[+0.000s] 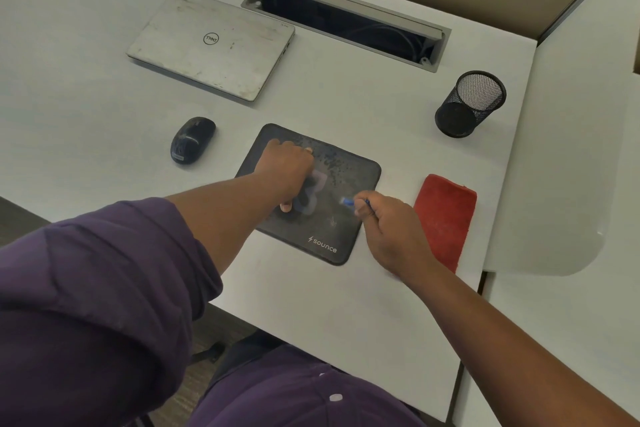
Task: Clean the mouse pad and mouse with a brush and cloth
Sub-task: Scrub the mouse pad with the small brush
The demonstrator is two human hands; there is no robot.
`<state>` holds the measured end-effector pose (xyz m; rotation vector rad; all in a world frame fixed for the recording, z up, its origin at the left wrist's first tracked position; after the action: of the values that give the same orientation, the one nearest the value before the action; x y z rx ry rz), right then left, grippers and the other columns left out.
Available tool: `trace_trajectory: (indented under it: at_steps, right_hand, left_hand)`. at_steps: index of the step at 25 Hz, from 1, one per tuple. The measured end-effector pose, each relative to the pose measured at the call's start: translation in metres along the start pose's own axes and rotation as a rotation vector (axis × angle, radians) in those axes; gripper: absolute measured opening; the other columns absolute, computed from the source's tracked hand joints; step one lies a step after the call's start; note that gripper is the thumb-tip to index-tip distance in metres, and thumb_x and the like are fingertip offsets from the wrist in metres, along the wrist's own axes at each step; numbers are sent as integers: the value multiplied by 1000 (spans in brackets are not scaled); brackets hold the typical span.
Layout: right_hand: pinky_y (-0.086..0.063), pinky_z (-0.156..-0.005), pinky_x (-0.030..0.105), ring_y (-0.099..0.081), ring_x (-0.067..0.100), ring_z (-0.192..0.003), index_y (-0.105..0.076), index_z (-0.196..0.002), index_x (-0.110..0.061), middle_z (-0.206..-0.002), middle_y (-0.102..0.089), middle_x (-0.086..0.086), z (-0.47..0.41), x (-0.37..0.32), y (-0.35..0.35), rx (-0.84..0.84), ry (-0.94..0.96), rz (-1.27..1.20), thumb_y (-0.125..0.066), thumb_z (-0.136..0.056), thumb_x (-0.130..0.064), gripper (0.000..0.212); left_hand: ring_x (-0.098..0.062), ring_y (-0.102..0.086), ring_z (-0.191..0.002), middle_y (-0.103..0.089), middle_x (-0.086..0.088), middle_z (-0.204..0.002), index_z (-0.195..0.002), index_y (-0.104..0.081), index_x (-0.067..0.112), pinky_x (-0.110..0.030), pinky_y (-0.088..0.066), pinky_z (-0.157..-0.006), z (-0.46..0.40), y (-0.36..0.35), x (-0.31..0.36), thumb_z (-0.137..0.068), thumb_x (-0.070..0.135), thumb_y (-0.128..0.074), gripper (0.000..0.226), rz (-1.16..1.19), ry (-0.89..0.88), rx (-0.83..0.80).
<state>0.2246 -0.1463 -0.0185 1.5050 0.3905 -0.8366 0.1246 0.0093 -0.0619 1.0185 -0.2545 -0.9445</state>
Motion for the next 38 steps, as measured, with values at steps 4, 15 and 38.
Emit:
trace_trajectory:
  at_steps: [4,15,38]
  right_hand:
    - [-49,-67,32,-62,6,-69,-62,-88,-22,-75,-70,-10,16,7,-28,-193,-80,-57,-44,-104,-34,27]
    - [-43,-59,21,-59,-1,-65,-63,-87,-17,-68,-64,-21,32,1,-29,-53,-56,-246,-49,-104,-29,25]
    - [-39,-77,31,-53,14,-82,-69,-101,-12,-90,-67,-4,19,2,-18,34,83,3,-47,-102,-22,24]
  left_hand:
    - [-24,-56,-105,-67,1,-111,-130,-55,16,-35,-31,-76,0,0,0,-46,32,-97,94,-4,-1,-20]
    - [-23,-56,-105,-66,1,-115,-129,-56,17,-34,-32,-76,2,2,0,-52,30,-96,87,-12,6,-22]
    - [-23,-56,-98,-57,3,-88,-120,-63,19,-34,-31,-75,2,6,4,-66,29,-85,59,-11,-15,21]
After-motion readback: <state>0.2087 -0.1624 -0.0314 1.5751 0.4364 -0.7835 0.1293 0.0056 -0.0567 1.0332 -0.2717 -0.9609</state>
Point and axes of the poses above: each hand's wrist, its own z-axis away from the middle knuckle, its own y-axis out of the back of the hand, x = y × z, the point moved 10 cm from there along -z, towards the middle knuckle
